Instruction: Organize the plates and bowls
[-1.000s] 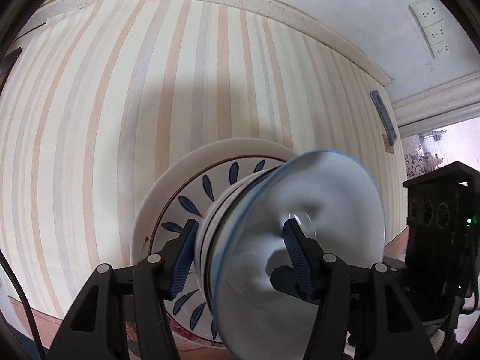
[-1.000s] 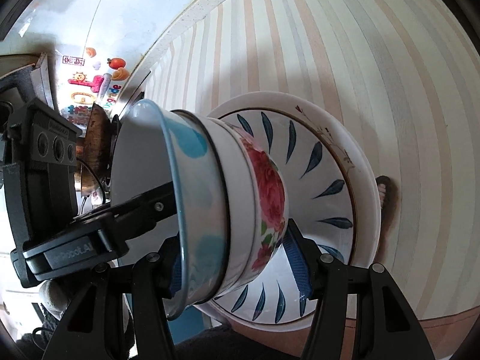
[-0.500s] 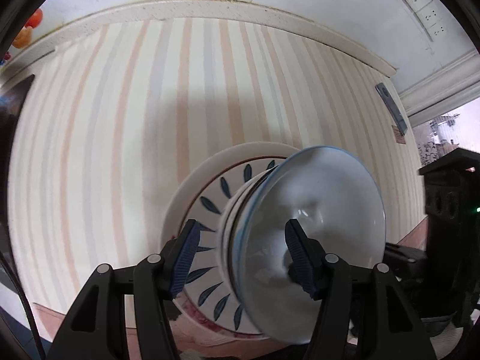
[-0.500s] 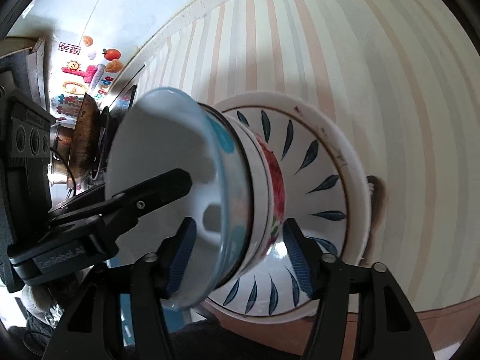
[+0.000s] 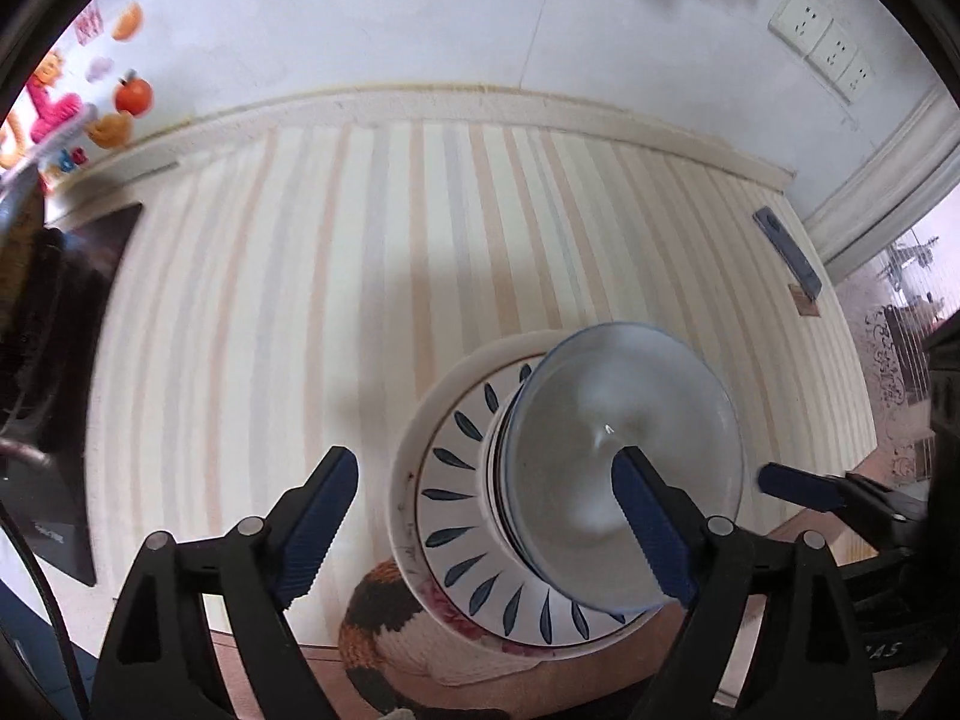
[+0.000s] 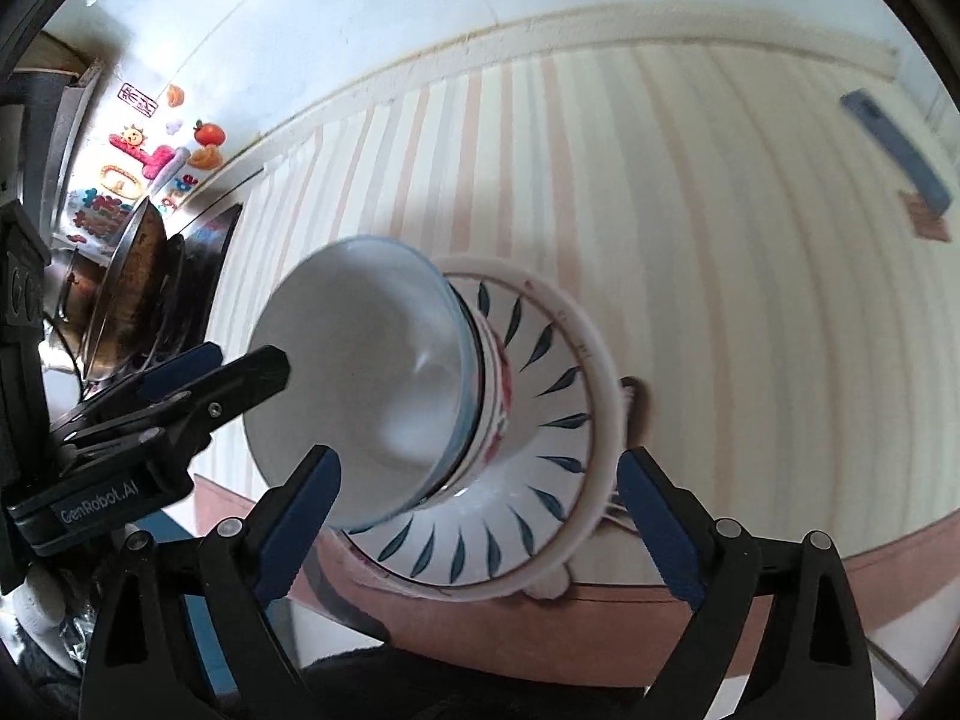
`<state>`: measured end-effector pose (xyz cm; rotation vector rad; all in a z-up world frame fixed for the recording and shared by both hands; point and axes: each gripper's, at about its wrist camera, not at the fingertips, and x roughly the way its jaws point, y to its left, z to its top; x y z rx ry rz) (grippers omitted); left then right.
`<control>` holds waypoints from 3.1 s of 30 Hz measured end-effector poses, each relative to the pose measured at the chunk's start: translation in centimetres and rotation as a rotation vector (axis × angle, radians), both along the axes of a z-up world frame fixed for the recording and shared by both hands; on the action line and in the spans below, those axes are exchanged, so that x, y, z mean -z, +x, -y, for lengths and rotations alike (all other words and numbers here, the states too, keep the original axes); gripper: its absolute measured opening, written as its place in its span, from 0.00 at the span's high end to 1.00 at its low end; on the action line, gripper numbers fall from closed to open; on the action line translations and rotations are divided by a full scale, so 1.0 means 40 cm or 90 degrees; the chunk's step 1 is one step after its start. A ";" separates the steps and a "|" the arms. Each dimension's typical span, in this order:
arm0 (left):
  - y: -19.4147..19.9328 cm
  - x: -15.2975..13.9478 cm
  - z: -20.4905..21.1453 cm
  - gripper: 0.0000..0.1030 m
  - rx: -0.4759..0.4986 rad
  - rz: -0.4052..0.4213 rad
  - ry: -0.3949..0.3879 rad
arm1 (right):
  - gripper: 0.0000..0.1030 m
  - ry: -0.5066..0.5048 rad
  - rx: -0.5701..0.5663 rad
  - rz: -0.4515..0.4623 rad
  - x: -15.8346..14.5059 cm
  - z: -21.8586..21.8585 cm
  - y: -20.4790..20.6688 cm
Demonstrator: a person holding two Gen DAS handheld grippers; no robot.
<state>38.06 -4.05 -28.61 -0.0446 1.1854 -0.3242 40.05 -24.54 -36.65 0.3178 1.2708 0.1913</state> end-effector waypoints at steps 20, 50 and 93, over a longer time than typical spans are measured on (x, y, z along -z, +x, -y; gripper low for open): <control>-0.283 -0.292 -0.052 0.04 -0.108 0.186 0.053 | 0.04 -0.095 0.006 0.187 -0.362 -0.005 -0.299; -0.938 -0.510 -0.208 0.04 -0.169 0.317 0.076 | 0.03 -0.112 0.061 0.325 -0.659 -0.123 -1.039; -1.099 -0.550 -0.258 0.04 -0.166 0.368 0.067 | 0.02 -0.157 0.064 0.365 -0.712 -0.164 -1.207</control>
